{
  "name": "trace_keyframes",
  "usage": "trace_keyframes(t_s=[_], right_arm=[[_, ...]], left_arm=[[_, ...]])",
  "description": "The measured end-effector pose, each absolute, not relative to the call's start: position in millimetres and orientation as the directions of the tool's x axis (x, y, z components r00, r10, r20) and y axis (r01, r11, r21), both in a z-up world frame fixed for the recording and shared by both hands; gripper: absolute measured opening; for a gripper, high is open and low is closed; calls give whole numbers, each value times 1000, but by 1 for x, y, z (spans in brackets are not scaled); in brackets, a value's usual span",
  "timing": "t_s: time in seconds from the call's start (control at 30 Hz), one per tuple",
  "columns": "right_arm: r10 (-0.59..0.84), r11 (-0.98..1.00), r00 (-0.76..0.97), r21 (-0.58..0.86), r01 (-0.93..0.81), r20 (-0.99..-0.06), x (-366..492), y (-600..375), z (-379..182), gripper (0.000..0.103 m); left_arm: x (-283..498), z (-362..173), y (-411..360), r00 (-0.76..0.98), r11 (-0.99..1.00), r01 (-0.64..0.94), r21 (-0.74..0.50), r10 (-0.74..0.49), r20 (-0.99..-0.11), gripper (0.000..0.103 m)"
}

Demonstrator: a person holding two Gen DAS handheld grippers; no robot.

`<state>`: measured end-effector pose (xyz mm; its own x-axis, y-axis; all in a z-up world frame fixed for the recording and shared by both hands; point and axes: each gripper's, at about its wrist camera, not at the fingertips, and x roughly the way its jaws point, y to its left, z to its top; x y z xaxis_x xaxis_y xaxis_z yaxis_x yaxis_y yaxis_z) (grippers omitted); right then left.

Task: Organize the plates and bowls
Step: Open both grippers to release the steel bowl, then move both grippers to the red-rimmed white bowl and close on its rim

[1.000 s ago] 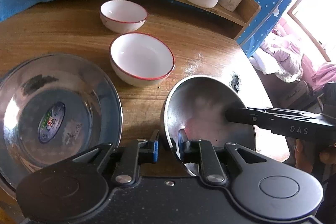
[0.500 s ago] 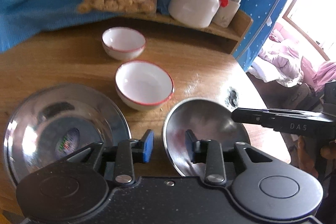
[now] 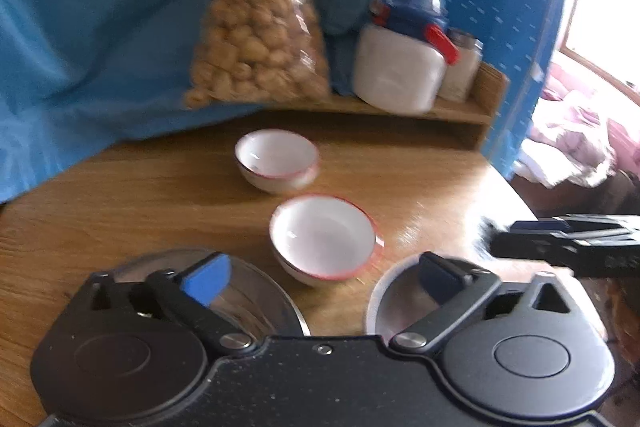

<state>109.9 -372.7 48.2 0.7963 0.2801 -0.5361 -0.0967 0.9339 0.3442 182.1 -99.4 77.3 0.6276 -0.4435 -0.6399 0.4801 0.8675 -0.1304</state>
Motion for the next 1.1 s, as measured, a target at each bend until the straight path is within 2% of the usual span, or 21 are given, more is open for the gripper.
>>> trace_keyframes(t_s=[0.03,0.1,0.2,0.3,0.57,1.1], right_arm=[[274,936,799,339,-94,-535,111,-373,49,70],[262,941,805,328,-90,-532,116,-373,49,87],[252,943,818,322,-87,-517,124,-371,49,102],[235,950,820,303,-80,-522,137,-369,46,103],[231,957,788,281,-78,-570,173,-360,31,103],[227,971,708,213,-110,-669,211,-337,19,103]], left_arm=[[184,77,-98,649,876,468,-115,-429,-628,102],[190,77,-96,691,895,441,-75,-391,-608,102],[204,75,-92,733,918,397,-23,-331,-594,102],[218,70,-86,749,933,361,-2,-291,-595,102],[252,52,-86,728,933,360,-8,-286,-622,102],[270,44,-107,677,873,480,85,-307,-669,102]])
